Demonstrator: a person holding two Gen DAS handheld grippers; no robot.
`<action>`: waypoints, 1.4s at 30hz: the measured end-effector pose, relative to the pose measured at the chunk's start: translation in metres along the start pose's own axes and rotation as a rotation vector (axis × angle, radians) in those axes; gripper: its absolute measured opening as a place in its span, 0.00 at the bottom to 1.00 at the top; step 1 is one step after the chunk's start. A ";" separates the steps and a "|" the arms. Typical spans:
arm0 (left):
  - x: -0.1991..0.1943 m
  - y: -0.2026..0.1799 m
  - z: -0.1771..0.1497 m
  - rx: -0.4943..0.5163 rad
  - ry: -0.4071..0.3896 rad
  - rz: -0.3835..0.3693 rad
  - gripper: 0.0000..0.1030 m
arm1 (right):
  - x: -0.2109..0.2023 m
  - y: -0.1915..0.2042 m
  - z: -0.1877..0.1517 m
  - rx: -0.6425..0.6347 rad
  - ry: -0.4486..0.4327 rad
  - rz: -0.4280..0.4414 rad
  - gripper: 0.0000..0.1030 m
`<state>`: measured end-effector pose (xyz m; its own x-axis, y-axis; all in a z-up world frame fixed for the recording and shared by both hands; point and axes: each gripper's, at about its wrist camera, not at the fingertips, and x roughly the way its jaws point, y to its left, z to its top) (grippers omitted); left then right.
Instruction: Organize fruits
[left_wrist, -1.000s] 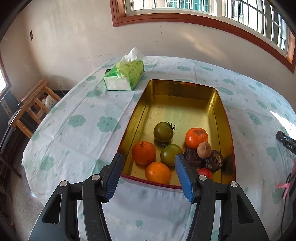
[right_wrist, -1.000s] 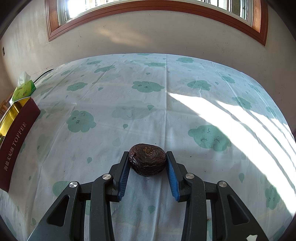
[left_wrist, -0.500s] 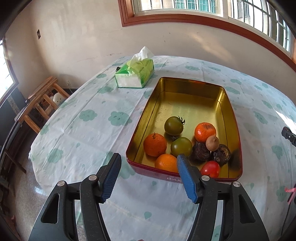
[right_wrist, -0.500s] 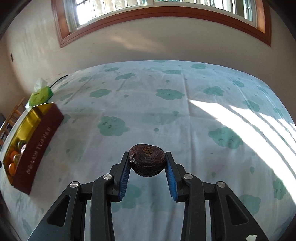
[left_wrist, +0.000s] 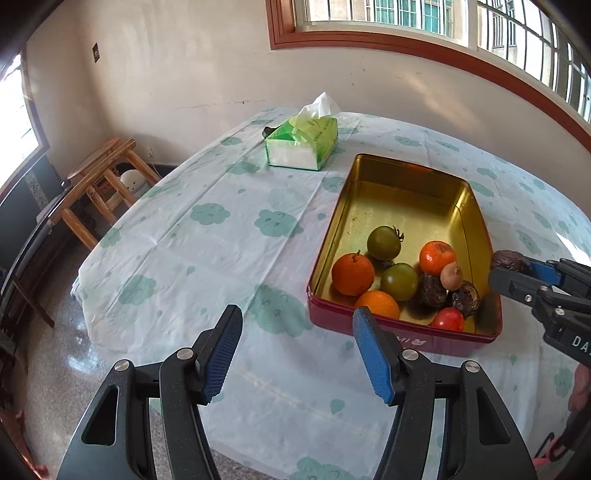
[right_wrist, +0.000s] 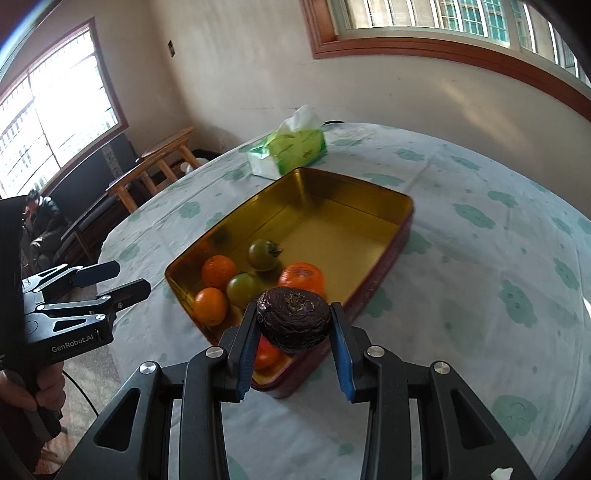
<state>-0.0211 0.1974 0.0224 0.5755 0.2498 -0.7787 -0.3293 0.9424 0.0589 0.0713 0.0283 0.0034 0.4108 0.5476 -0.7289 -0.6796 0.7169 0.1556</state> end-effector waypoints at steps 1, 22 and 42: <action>0.000 0.002 -0.001 0.001 0.002 0.003 0.61 | 0.008 0.006 0.002 -0.012 0.016 0.004 0.33; 0.006 0.000 -0.008 0.009 0.038 0.003 0.61 | 0.034 0.022 -0.001 -0.011 -0.001 -0.179 0.65; 0.004 -0.026 -0.007 0.064 0.049 0.003 0.61 | -0.005 0.032 -0.034 0.009 0.036 -0.303 0.99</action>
<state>-0.0156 0.1718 0.0132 0.5365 0.2427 -0.8083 -0.2814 0.9544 0.0998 0.0267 0.0340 -0.0109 0.5719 0.2924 -0.7665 -0.5236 0.8493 -0.0666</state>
